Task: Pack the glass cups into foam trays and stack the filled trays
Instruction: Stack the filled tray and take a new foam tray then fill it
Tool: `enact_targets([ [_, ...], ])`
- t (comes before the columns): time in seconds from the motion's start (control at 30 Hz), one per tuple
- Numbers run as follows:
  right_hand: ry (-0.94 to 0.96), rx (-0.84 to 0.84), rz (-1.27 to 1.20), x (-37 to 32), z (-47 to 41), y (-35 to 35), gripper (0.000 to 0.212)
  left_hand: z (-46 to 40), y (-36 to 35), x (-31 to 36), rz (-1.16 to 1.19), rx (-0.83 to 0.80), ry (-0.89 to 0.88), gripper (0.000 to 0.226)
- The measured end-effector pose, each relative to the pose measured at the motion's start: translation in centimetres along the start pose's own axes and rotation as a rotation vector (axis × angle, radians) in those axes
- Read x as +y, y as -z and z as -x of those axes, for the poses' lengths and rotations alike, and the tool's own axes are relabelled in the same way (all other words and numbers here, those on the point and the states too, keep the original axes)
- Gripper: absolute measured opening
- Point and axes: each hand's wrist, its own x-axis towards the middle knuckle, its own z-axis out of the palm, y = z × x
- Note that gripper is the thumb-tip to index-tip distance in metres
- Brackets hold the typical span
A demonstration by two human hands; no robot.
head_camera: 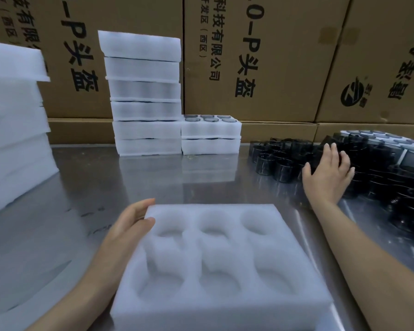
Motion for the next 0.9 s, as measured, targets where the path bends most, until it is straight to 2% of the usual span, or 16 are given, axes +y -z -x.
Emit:
enact_targets([
  [0.1,-0.003,-0.005,0.04,0.2,-0.3,-0.1,0.058,0.0,-0.1,0.0,-0.003,0.006,0.0,0.029],
  [0.2,0.013,0.053,0.048,0.2,-0.1,0.1,0.042,0.1,-0.3,0.3,-0.014,0.012,0.002,0.028],
  [0.3,0.022,0.099,-0.011,0.4,0.3,0.6,0.022,0.3,-0.4,0.6,-0.022,0.014,-0.005,0.027],
  [0.5,0.009,0.157,-0.253,-0.4,2.3,3.1,0.017,0.5,-0.7,1.1,-0.043,0.017,-0.015,0.027],
  [0.6,0.042,0.059,-0.421,-2.5,3.9,4.8,0.013,0.7,-0.7,1.5,-0.051,0.019,-0.003,0.026],
  [0.77,-0.013,-0.128,-0.827,-9.0,5.6,9.8,0.005,1.1,-0.8,2.0,-0.066,0.007,0.008,0.028],
  [0.83,-0.076,-0.286,-1.048,-12.0,7.1,11.9,0.015,1.3,-0.8,2.2,-0.071,0.007,0.006,0.03],
  [0.9,-0.102,-0.469,-1.14,-14.5,8.9,13.5,0.027,1.5,-0.8,2.4,-0.075,0.007,0.007,0.031],
])
